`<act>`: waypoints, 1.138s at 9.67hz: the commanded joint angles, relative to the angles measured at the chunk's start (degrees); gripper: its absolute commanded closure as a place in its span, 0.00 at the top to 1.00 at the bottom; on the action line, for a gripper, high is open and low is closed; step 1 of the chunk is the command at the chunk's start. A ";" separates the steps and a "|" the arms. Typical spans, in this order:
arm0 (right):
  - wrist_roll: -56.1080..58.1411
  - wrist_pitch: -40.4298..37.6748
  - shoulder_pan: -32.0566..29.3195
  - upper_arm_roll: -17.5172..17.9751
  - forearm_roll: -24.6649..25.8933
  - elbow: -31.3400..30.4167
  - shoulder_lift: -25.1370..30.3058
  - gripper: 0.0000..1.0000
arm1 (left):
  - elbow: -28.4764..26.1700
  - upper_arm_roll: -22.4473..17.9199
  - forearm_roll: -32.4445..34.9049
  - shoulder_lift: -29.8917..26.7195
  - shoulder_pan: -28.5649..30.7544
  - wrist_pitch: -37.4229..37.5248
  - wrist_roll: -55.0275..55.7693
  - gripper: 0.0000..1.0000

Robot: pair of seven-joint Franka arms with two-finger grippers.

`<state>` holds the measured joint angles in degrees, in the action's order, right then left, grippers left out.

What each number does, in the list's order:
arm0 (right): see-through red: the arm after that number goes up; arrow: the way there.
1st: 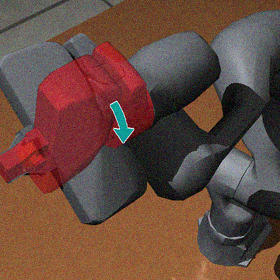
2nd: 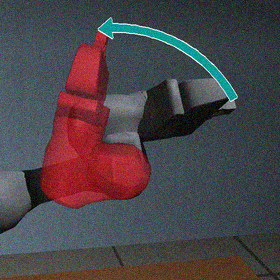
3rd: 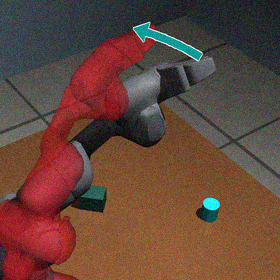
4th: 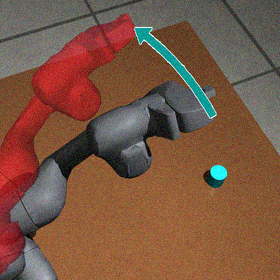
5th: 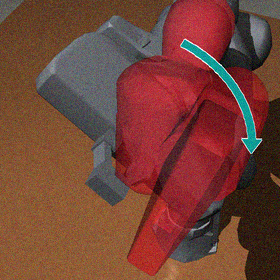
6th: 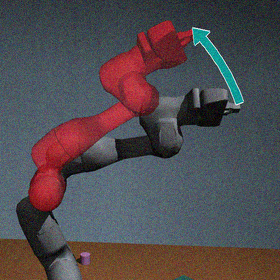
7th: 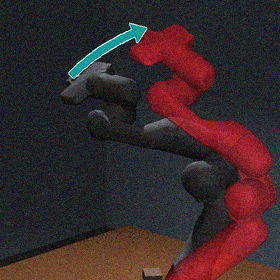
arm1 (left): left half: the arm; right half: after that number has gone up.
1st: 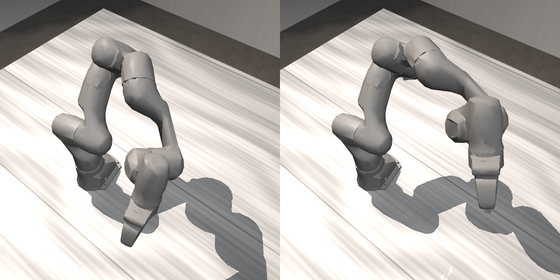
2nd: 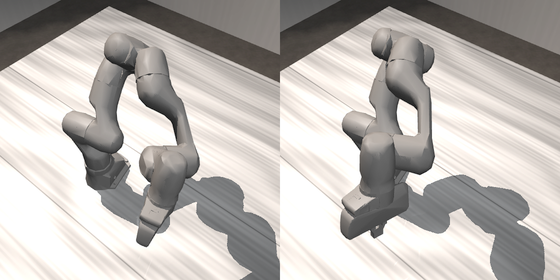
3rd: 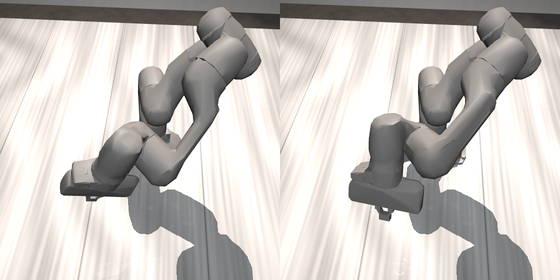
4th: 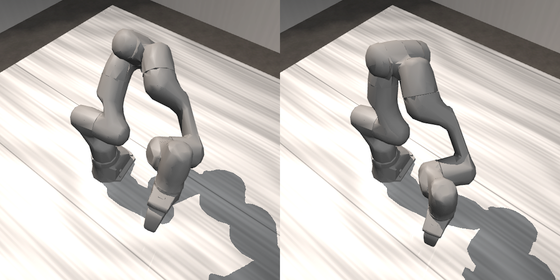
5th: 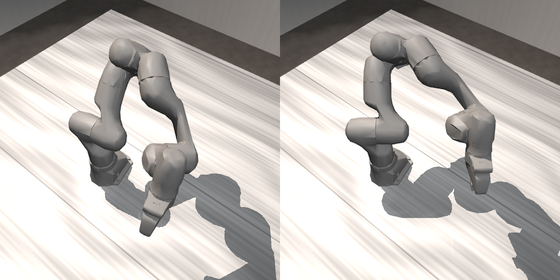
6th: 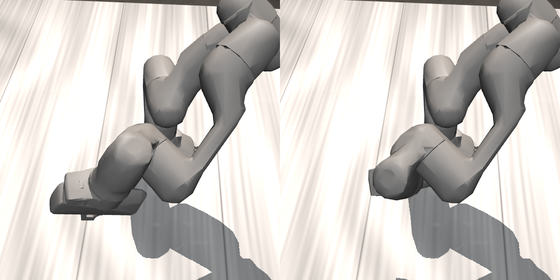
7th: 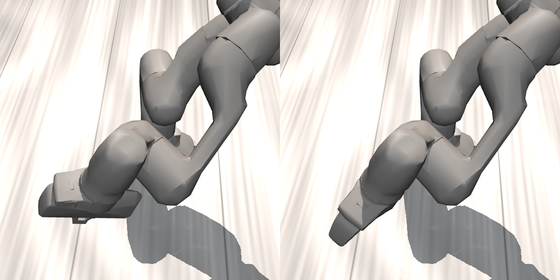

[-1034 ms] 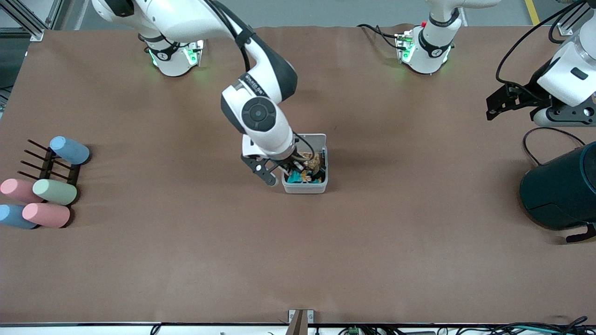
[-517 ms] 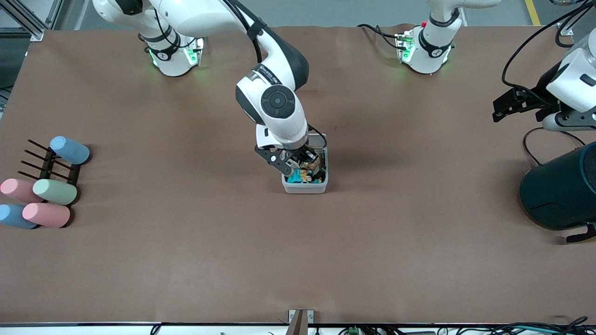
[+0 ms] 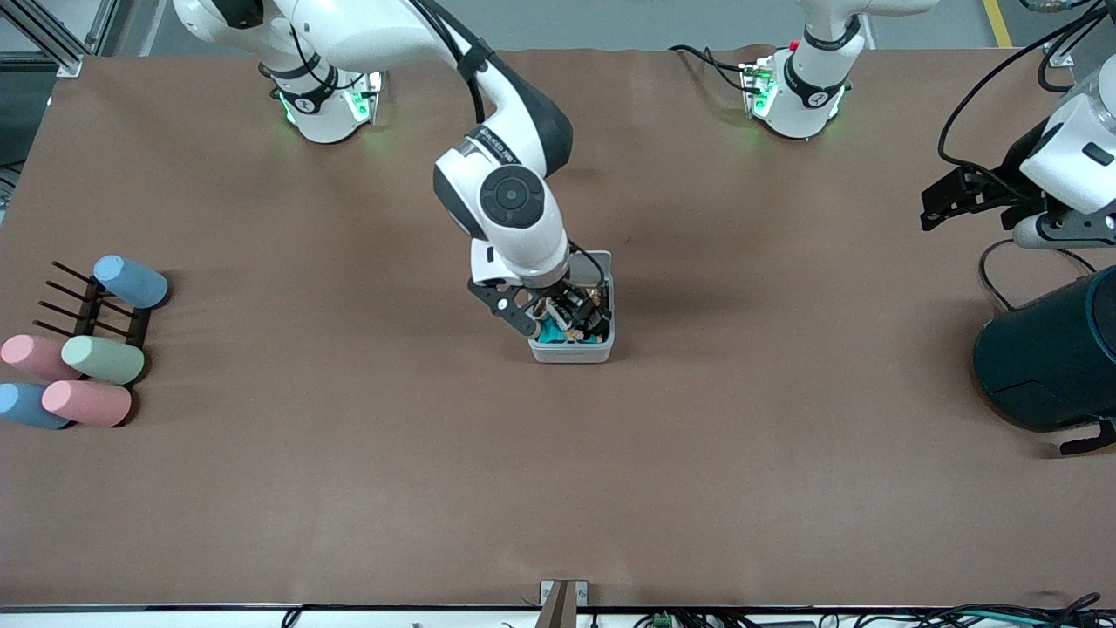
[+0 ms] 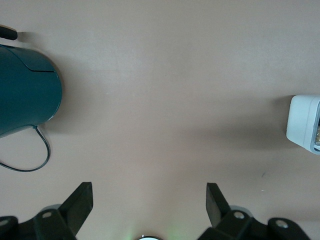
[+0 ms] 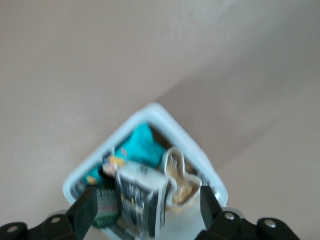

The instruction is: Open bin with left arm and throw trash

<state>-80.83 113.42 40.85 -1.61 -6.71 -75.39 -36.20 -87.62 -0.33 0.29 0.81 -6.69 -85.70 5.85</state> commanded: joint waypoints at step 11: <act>94.57 -46.88 -43.30 -3.31 8.01 -6.77 37.76 1.00 | 0.60 -0.37 -0.65 0.42 1.41 -6.41 -0.06 1.00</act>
<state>7.17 66.47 -0.58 -6.06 -1.00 -77.99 -2.11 -87.38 -0.46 0.26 0.96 -6.19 -91.78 6.06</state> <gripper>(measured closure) 0.000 0.000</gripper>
